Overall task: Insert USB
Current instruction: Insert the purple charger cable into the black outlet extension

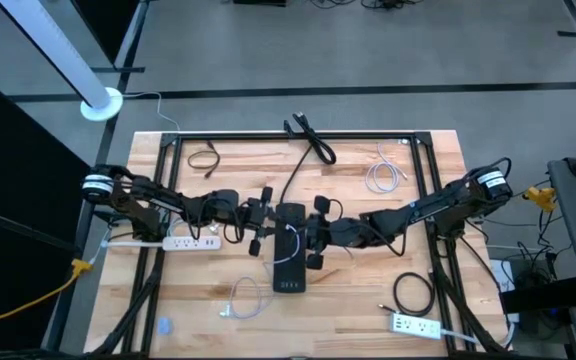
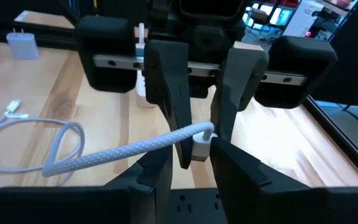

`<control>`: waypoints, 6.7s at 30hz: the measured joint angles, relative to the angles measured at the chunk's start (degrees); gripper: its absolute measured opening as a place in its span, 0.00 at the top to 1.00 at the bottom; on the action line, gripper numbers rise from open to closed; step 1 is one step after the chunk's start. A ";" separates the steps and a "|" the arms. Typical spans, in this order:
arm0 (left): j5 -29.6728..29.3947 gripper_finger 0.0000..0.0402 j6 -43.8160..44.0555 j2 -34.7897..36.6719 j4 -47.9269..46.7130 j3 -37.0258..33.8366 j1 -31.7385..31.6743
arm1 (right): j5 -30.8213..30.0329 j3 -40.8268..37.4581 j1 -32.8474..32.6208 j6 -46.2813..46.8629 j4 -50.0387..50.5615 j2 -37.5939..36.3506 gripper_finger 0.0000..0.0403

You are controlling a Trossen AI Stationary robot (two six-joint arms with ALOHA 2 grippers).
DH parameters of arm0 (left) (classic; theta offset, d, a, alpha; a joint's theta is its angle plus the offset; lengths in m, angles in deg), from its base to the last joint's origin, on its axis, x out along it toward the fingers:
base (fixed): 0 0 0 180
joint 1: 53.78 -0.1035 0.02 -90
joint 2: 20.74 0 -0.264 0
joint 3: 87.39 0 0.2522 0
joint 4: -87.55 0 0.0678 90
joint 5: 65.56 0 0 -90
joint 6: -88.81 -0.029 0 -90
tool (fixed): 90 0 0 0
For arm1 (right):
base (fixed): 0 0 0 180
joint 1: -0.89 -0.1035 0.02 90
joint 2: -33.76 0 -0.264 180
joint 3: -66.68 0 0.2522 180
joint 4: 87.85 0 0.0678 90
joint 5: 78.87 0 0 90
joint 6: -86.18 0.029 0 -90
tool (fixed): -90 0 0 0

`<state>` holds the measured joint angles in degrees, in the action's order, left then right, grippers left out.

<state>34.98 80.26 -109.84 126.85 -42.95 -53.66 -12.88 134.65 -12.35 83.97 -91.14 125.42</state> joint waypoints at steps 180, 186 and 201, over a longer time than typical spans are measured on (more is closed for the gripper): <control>-2.43 0.83 12.35 -19.85 -1.95 -0.09 4.17 | -2.80 1.27 -16.36 9.00 -5.65 17.83 1.00; -2.42 0.83 12.56 -19.85 -1.95 -0.09 4.17 | -2.86 1.23 -16.53 9.15 -5.10 17.83 1.00; -2.42 0.83 12.66 -19.85 -1.96 -0.09 4.17 | -2.86 1.23 -17.50 11.16 -3.18 17.53 1.00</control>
<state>32.56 92.92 -129.69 124.89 -43.04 -49.48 -15.74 135.88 -29.85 95.14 -94.33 142.95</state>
